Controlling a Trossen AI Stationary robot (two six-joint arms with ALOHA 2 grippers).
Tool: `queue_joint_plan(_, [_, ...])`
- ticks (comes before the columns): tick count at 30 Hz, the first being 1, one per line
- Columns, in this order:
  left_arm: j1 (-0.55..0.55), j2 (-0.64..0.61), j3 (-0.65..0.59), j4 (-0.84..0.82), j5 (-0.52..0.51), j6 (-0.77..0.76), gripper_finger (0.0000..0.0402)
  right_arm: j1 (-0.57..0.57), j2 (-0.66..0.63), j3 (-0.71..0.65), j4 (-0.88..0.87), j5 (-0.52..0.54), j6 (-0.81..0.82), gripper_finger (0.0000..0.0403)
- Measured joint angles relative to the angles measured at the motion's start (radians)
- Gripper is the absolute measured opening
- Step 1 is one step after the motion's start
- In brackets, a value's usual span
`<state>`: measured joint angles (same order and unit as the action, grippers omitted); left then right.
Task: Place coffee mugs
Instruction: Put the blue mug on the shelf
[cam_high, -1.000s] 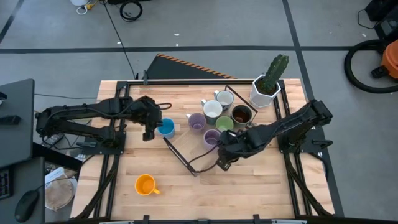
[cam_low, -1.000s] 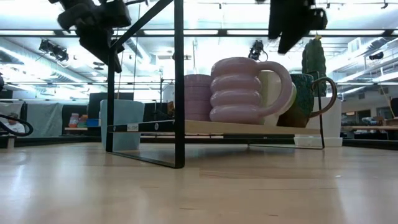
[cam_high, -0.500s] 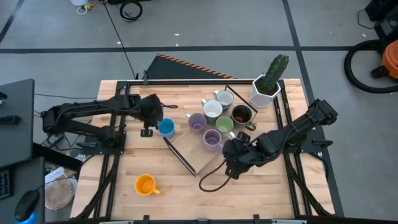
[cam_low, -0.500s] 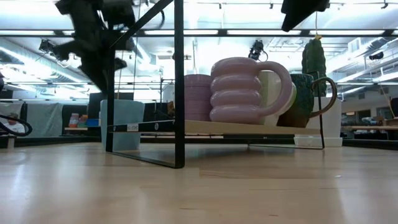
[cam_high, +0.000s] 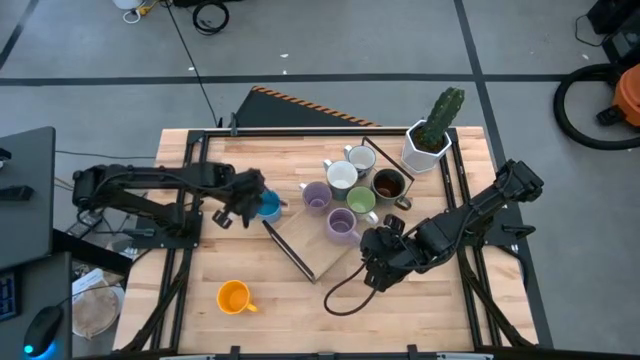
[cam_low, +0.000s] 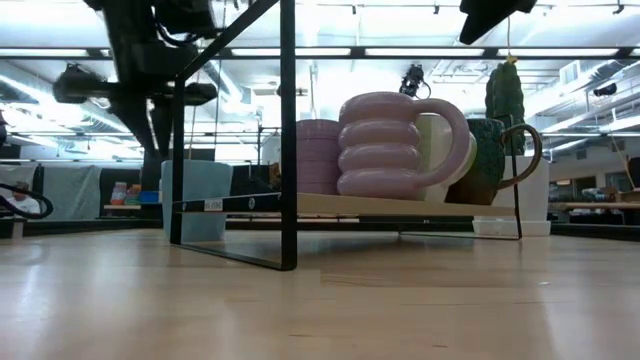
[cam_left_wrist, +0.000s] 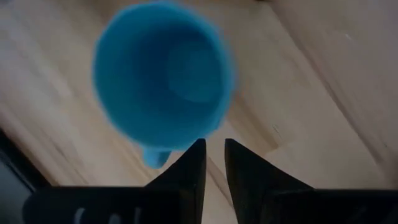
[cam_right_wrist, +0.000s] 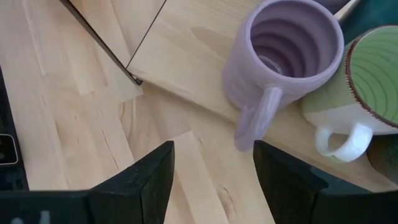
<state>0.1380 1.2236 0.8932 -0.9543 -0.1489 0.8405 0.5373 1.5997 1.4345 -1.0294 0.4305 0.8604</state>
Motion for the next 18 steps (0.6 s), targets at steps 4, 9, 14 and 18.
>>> queue_joint_plan(4, [-0.067, 0.000, 0.000, 0.006, -0.022, 0.078, 0.0083, 0.003, 0.000, 0.000, 0.000, 0.015, 0.001, 0.0224])
queue_joint_plan(9, [-0.112, 0.000, 0.000, 0.044, -0.062, 0.088, 0.0134, 0.006, 0.000, 0.000, 0.000, 0.047, 0.001, 0.0224])
queue_joint_plan(14, [-0.086, 0.000, 0.000, 0.052, -0.010, 0.086, 0.0165, 0.006, 0.000, 0.000, -0.001, 0.048, 0.000, 0.0224])
queue_joint_plan(18, [-0.047, 0.004, 0.000, 0.052, 0.063, 0.083, 0.0163, 0.006, 0.000, 0.000, -0.001, 0.049, -0.006, 0.0224])
